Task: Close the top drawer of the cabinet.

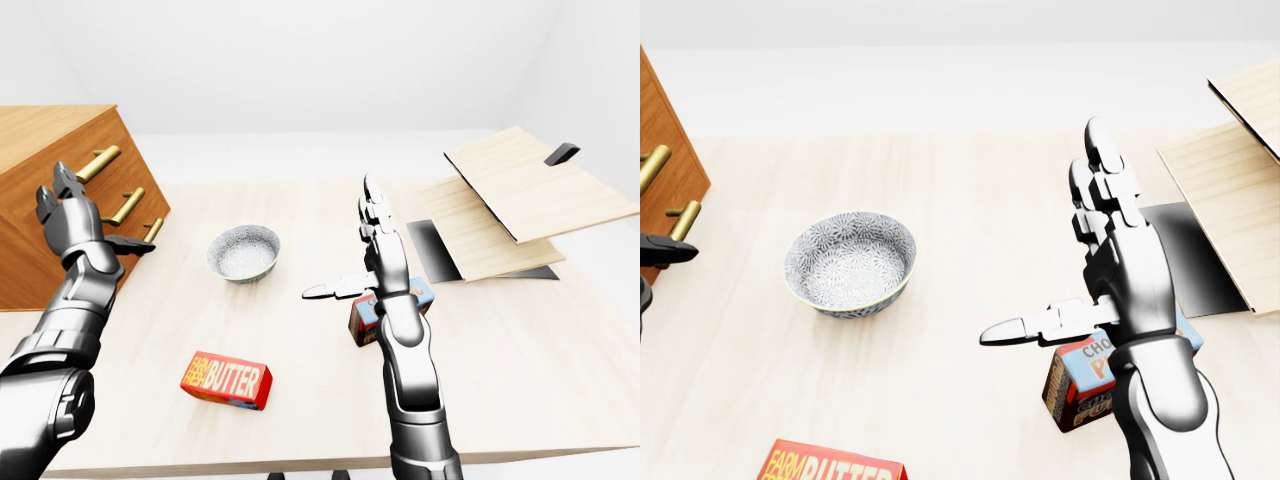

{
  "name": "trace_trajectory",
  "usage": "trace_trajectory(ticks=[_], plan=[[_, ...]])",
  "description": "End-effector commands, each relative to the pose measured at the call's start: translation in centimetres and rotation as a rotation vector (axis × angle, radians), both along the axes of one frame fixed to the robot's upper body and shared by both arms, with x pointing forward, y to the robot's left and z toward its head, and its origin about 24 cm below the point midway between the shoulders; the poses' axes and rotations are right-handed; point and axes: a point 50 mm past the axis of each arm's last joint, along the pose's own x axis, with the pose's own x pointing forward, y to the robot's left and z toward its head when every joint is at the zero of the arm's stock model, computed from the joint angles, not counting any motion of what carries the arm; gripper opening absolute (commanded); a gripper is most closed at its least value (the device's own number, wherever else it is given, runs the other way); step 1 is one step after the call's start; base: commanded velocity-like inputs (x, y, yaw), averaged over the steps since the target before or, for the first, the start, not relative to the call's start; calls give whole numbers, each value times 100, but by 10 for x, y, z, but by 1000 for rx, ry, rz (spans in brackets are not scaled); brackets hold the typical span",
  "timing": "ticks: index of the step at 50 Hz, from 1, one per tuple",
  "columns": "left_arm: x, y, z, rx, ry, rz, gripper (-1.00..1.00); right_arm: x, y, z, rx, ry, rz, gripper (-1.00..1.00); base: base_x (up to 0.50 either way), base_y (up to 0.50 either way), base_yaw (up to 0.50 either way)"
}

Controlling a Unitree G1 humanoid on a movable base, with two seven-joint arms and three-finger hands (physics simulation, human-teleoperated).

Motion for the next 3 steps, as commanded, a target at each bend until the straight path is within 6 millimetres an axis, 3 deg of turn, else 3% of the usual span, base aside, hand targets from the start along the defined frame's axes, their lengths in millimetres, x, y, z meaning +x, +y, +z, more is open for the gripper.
trace_trajectory(ticks=[1,3], plan=[[-9,16,7,-13,-45,39,100,0,0,0,4,-1,0,100,0,0,0],[-10,10,5,-12,-62,19,100,0,0,0,4,0,1,100,0,0,0]])
